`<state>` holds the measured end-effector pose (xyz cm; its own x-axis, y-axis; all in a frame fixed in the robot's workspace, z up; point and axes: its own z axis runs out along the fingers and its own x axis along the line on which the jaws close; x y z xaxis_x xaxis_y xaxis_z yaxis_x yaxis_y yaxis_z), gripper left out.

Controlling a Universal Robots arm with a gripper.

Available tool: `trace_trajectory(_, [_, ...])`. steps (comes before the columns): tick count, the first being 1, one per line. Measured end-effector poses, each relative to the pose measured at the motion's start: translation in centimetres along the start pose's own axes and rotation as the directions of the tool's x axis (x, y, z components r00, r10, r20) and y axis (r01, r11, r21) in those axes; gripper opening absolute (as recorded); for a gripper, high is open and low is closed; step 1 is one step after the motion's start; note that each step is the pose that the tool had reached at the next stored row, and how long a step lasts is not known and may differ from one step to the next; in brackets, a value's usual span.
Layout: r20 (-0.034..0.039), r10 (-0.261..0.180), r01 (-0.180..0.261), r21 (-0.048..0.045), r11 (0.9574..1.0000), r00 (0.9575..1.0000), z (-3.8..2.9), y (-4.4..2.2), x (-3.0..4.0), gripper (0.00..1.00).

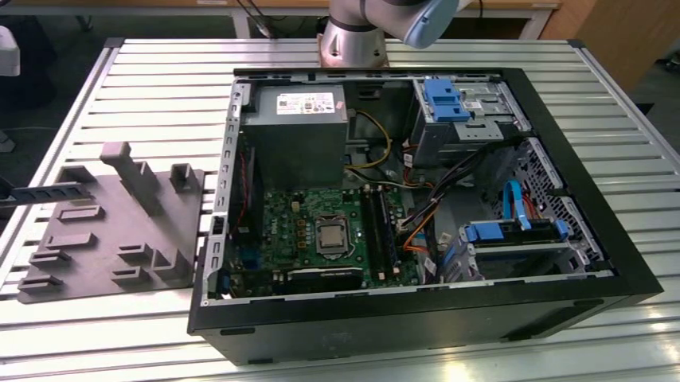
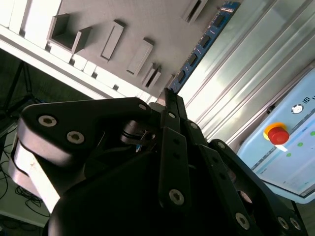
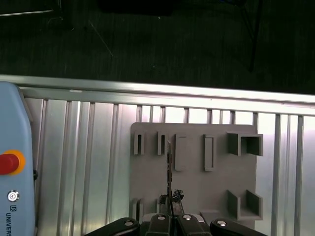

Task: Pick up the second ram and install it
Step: 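Pick up the second ram and move it above second insertion slot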

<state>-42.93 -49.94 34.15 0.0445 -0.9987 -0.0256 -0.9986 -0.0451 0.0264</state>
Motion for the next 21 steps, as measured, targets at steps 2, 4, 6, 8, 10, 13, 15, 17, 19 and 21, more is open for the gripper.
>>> trace_trajectory(2, [0.0,0.0,0.0,0.0,1.0,1.0,-0.11,0.0,0.0,0.11])
trace_trajectory(4, [0.0,0.0,0.0,0.0,1.0,1.0,-0.23,0.01,-0.01,0.11])
trace_trajectory(6, [0.0,0.0,0.0,0.0001,1.0,1.0,-0.35,0.01,-0.01,0.11])
trace_trajectory(8, [-0.0001,0.0,0.0,0.0,1.0,1.0,-0.48,0.01,-0.01,0.11])
trace_trajectory(10, [0.0,0.0,0.0,0.0001,1.0,1.0,-0.61,0.02,-0.02,0.11])
trace_trajectory(13, [0.0,0.0,0.0,0.0,1.0,1.0,-0.82,0.02,-0.02,0.11])
trace_trajectory(15, [0.0,0.0,0.0,0.0001,1.0,1.0,-0.96,0.03,-0.03,0.11])
trace_trajectory(17, [-0.0001,0.0,0.0,0.0,1.0,1.0,-1.1,0.03,-0.03,0.11])
trace_trajectory(19, [-0.0001,0.0,0.0,0.0,1.0,1.0,-1.23,0.03,-0.03,0.11])
trace_trajectory(21, [0.0,0.0,0.0,0.0001,1.0,1.0,-1.36,0.04,-0.03,0.11])
